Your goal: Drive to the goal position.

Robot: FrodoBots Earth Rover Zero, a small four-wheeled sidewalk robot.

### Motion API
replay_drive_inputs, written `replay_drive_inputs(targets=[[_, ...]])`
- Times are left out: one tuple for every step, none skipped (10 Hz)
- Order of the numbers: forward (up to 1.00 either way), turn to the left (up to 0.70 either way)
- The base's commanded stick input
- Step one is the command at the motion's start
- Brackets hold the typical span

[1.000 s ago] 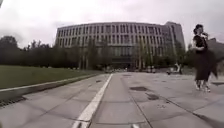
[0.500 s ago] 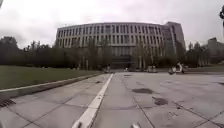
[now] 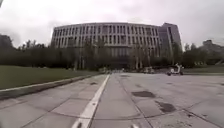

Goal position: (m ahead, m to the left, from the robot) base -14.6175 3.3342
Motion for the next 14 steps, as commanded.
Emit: replay_drive_inputs(targets=[[0.70,0.00],[0.70,0.00],[0.70,0.00],[0.70,0.00],[0.70,0.00],[0.70,0.00],[0.70,0.00],[0.70,0.00],[0.70,0.00],[0.70,0.00],[0.70,-0.12],[0.70,-0.32],[0.70,-0.32],[0.70,-0.32]])
